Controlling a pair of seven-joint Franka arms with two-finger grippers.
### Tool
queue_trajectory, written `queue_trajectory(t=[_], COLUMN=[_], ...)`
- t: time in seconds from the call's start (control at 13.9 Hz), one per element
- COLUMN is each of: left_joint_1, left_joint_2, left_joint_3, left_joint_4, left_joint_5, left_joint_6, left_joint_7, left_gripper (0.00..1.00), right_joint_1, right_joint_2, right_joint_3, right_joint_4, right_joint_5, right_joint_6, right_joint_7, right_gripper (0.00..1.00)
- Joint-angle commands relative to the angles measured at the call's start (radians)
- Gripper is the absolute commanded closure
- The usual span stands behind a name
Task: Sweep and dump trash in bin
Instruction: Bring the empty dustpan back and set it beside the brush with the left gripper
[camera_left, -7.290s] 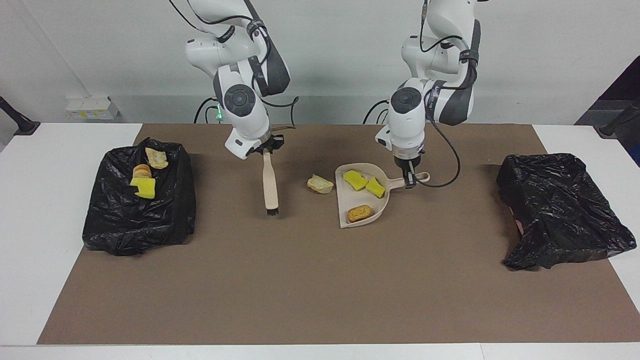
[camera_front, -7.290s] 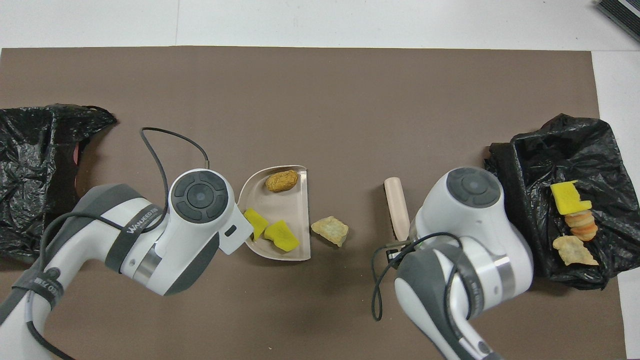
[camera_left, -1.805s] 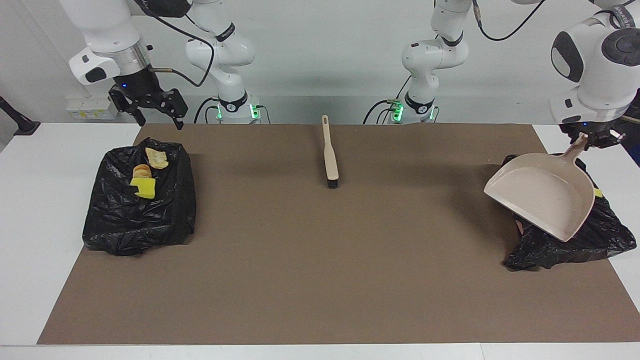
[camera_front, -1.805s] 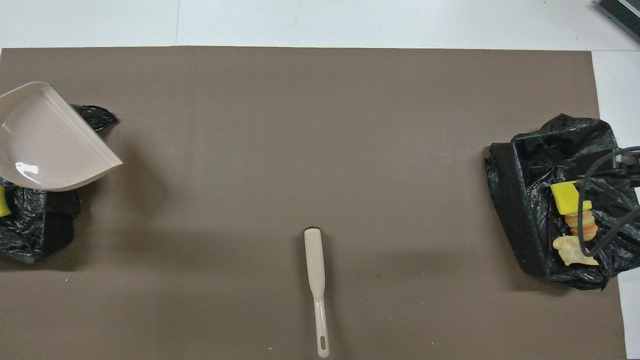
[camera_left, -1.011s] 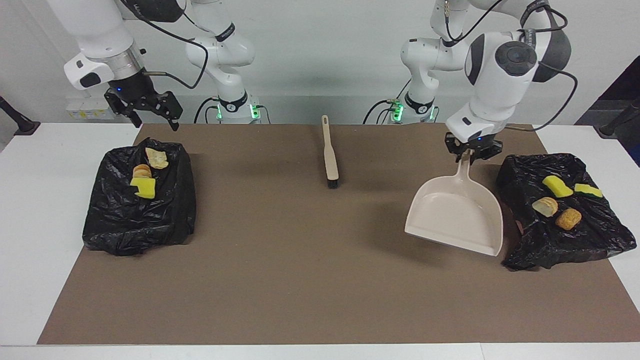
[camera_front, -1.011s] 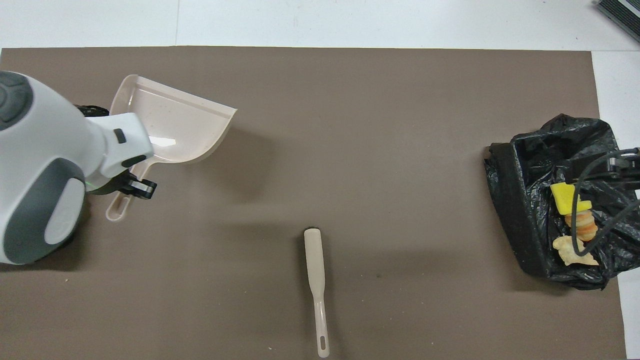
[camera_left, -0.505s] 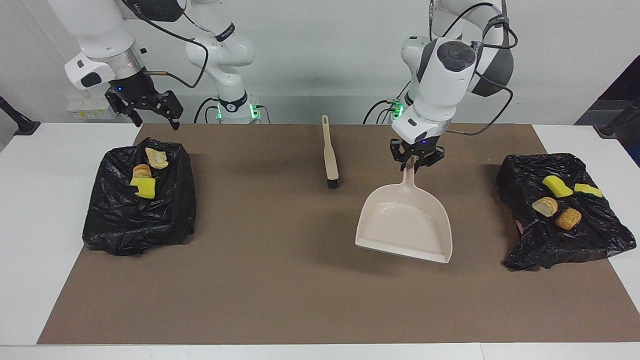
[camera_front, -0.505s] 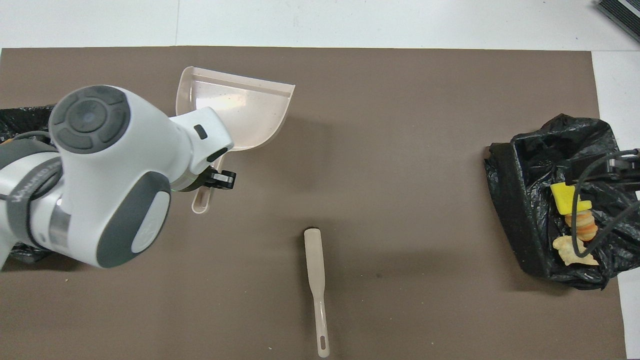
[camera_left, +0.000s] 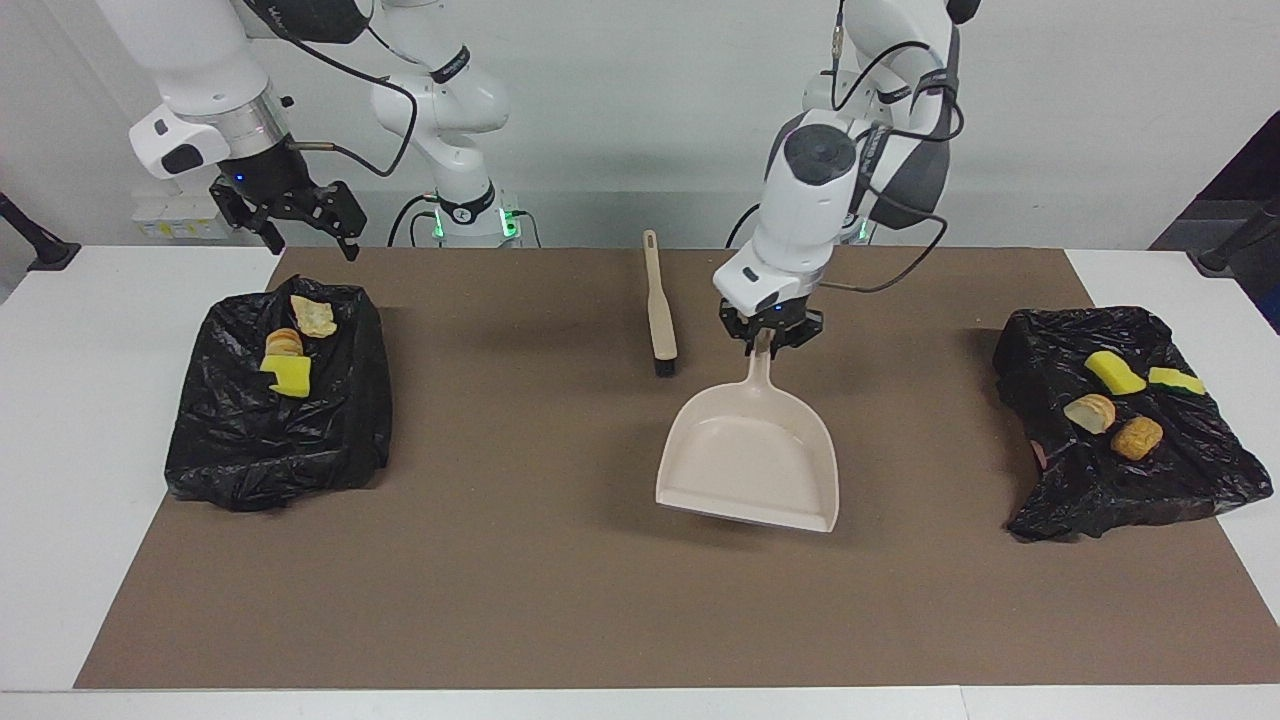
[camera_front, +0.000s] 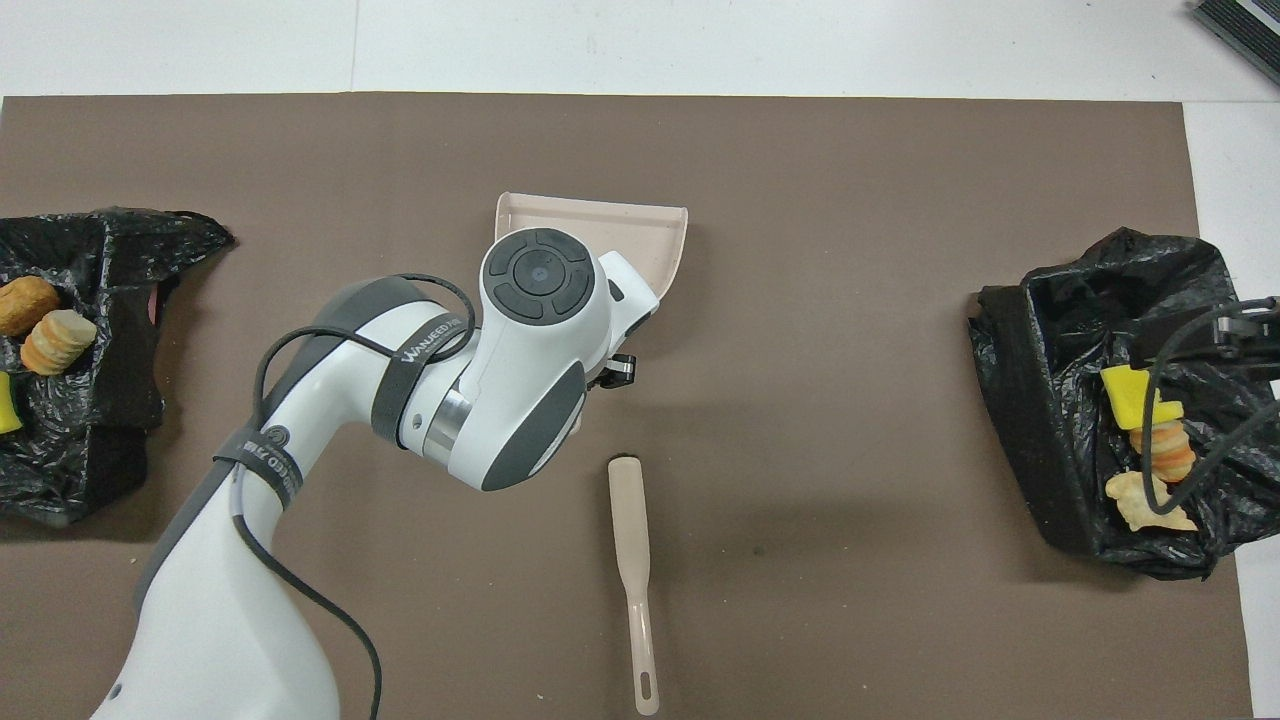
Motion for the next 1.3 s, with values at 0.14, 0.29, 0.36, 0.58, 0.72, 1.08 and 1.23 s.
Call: queue_trajectory(t=[0.14, 0.29, 0.36, 0.58, 0.72, 1.08, 1.23], left_joint_1=[-0.049, -0.039, -0.018, 0.048, 0.083, 0.239, 0.313], left_joint_2=[0.066, 0.037, 0.025, -0.029, -0.052, -0.140, -0.165], left_joint_3=[0.028, 0.034, 0.034, 0.034, 0.053, 0.080, 0.080], left_joint_4=[0.040, 0.032, 0.032, 0.035, 0.036, 0.044, 0.044], left_joint_5=[-0.011, 0.000, 0.000, 0.002, 0.003, 0.005, -0.004], left_joint_6=[0.097, 0.084, 0.077, 0.043, 0.028, -0.053, -0.089], left_joint_7=[-0.159, -0.162, -0.159, -0.148, -0.143, 0.065, 0.197], left_gripper=[0.52, 0.00, 0.00, 0.00, 0.00, 0.00, 0.00], right_joint_1=[-0.012, -0.013, -0.012, -0.012, -0.010, 0.013, 0.010], right_joint_2=[-0.020, -0.020, -0.020, -0.020, -0.020, -0.021, -0.021], right_joint_3=[0.004, 0.004, 0.004, 0.004, 0.006, 0.011, 0.011], right_joint_4=[-0.017, -0.017, -0.017, -0.017, -0.017, -0.023, -0.023], right_joint_5=[0.021, 0.021, 0.021, 0.018, 0.007, 0.001, 0.001], right_joint_6=[-0.014, -0.013, -0.013, -0.011, -0.007, -0.004, -0.004], right_joint_7=[-0.024, -0.024, -0.024, -0.024, -0.021, -0.004, -0.007], right_gripper=[0.00, 0.00, 0.00, 0.00, 0.00, 0.00, 0.00])
